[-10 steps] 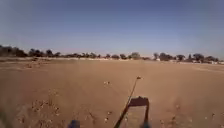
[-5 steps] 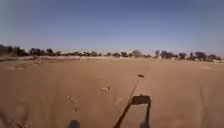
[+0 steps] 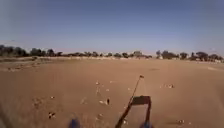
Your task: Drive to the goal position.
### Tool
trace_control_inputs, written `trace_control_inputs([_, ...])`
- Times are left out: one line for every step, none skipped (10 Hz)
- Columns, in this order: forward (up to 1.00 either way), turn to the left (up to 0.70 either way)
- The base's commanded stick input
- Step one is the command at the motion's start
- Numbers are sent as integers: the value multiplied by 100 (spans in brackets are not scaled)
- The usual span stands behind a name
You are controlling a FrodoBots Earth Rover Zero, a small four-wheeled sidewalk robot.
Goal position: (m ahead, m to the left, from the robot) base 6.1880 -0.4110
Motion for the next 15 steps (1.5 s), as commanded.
trace_control_inputs([100,0])
trace_control_inputs([100,0])
trace_control_inputs([100,0])
trace_control_inputs([100,0])
trace_control_inputs([100,0])
trace_control_inputs([100,0])
trace_control_inputs([100,0])
trace_control_inputs([100,0])
trace_control_inputs([100,0])
trace_control_inputs([100,0])
trace_control_inputs([100,0])
trace_control_inputs([100,0])
trace_control_inputs([100,0])
trace_control_inputs([100,0])
trace_control_inputs([100,0])
